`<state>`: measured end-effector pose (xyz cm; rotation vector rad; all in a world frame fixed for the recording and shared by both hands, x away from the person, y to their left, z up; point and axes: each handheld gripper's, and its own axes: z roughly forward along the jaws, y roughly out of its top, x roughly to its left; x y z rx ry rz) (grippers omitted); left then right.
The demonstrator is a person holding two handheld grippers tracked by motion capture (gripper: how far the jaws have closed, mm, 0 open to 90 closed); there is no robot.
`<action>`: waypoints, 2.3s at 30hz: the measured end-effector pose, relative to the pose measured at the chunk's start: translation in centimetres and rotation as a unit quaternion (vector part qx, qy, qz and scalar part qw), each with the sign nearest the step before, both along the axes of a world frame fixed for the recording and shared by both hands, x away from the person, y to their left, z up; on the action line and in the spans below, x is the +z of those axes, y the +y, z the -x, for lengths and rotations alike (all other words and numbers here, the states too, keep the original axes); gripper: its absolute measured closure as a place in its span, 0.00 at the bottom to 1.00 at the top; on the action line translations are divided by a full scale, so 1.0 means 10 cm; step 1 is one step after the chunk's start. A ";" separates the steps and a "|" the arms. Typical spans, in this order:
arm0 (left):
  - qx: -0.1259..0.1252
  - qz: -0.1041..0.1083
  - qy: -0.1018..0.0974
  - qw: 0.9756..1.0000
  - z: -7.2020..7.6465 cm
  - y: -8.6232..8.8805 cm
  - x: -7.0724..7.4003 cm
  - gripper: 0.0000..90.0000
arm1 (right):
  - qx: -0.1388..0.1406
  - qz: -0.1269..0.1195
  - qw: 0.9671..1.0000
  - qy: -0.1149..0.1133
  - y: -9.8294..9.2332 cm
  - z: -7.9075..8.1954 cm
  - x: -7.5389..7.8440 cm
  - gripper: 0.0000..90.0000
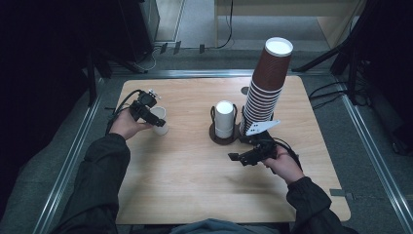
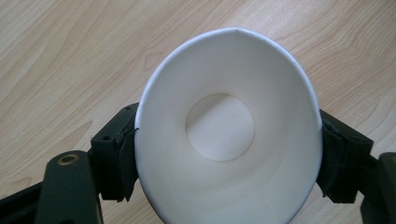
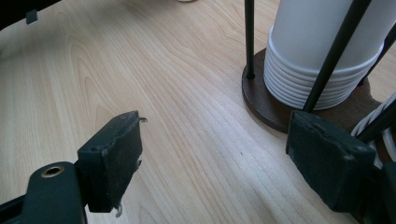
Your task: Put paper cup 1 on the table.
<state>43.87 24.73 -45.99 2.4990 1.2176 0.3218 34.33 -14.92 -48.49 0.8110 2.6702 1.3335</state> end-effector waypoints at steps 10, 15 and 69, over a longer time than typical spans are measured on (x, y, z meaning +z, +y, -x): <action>0.000 0.003 0.000 1.000 -0.01 -0.03 -0.01 0.15 | 0.001 0.001 1.000 0.001 0.01 0.00 0.00 0.21; 0.000 0.027 0.001 1.000 0.00 -0.01 0.03 0.12 | 0.000 0.000 1.000 0.000 0.00 0.00 0.00 0.21; -0.129 0.175 -0.030 0.976 0.94 -0.51 0.41 0.16 | 0.062 0.007 0.998 -0.021 -0.21 0.14 0.35 0.17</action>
